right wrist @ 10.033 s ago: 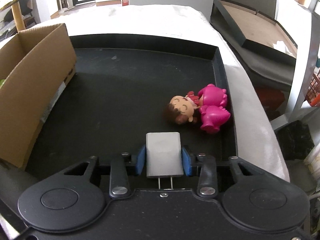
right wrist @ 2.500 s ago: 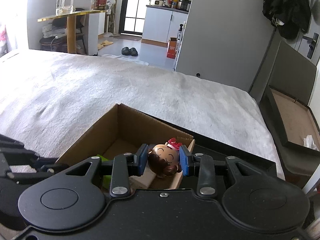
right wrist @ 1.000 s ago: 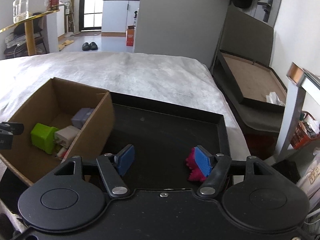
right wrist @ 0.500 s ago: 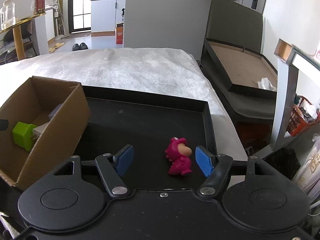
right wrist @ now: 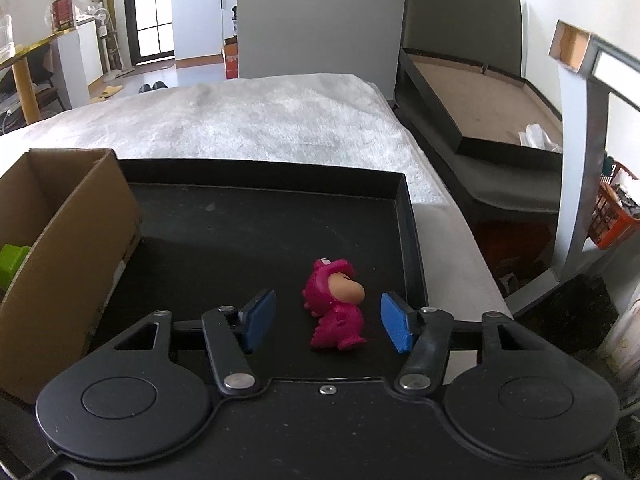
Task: Organize rigid objects
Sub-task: 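Lower the open right gripper around the pink dinosaur figure, then close the right gripper on the pink dinosaur figure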
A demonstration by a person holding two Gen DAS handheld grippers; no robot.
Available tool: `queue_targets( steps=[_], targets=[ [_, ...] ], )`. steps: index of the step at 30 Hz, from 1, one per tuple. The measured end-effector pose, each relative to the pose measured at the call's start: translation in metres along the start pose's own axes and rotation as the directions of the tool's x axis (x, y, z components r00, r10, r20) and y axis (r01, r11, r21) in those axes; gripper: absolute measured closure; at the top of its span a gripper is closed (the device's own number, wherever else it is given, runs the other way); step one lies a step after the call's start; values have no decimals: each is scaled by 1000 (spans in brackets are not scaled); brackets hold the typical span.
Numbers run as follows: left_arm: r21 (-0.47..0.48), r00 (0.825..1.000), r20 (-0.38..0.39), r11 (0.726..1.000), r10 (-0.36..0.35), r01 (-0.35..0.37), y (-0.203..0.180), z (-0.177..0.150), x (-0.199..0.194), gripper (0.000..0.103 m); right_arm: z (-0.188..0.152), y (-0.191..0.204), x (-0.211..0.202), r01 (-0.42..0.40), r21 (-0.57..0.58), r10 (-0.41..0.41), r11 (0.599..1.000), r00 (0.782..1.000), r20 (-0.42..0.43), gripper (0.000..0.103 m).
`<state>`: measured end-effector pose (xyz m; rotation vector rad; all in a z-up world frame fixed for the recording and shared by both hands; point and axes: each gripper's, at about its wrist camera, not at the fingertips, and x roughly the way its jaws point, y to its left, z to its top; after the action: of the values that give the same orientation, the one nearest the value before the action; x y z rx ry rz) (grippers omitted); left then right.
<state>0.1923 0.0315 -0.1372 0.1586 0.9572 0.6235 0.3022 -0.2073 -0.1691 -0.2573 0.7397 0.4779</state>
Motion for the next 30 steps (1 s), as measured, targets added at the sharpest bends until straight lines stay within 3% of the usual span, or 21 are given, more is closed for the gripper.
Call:
queue_targets(
  steps=[12,13,14,16,30],
  targets=[
    [8,1000,-15,1000,14,-14,-4,2,7,23,-4,1,34,23,-17,-24,1000,998,-63,46],
    [9,1000,-15,1000,14,-14,-4,2,7,23,-5,1,36,25,-17,-26,1000,997,-72,52],
    [9,1000,-16,1000,13,-13,-4,2,6,23,-6,0,38,21,-16,-23,1000,996,-90,67],
    [9,1000,-17,1000,12,-12,-3,1,6,23,-8,-1,41,1,-10,-2,1000,992,-129,70],
    [-20,1000,-5,1000,-16,16,8,-2,0,23,1,16,4,-31,-46,28,998,997,-66,72]
  ],
)
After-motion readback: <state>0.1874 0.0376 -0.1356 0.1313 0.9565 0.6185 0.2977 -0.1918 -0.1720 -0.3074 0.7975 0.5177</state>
